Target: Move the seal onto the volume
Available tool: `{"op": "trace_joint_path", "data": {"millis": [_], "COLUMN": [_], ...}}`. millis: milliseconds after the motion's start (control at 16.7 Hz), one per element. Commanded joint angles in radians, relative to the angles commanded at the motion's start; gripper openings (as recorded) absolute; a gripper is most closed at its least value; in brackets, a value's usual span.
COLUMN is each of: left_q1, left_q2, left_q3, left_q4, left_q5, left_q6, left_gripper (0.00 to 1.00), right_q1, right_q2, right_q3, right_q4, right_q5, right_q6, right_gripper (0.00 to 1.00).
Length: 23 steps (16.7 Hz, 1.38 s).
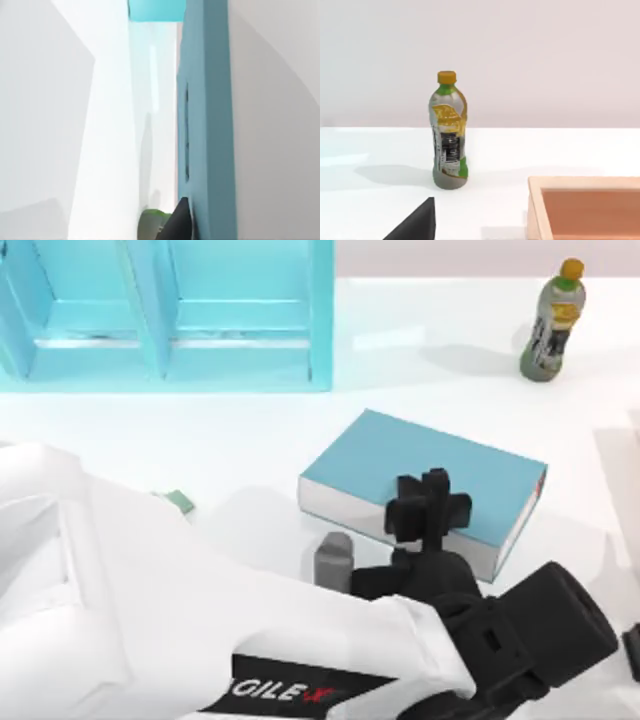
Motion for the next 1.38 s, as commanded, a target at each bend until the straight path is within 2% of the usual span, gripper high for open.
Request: {"op": "trace_joint_path", "data": {"millis": [660, 1260, 1380], "left_q1": [-0.008, -0.008, -0.008], "left_q2": [0.001, 0.072, 0.072], "left_q3": [-0.004, -0.040, -0.040], "left_q4": [-0.030, 0.079, 0.079], "left_q5": [-0.005, -0.003, -0.003], "left_q6": [-0.026, -0.025, -0.025], "left_gripper": [0.00, 0.00, 0.15], "right_q1": [0.000, 0.000, 0.000], "right_q2": [0.000, 0.000, 0.000], "right_q3": [0.000, 0.000, 0.000], "right_q4": [0.000, 0.000, 0.000], "right_q5": [0.000, 0.000, 0.000], "right_q6": [0.000, 0.000, 0.000], "right_gripper": [1.00, 1.00, 1.00]}}
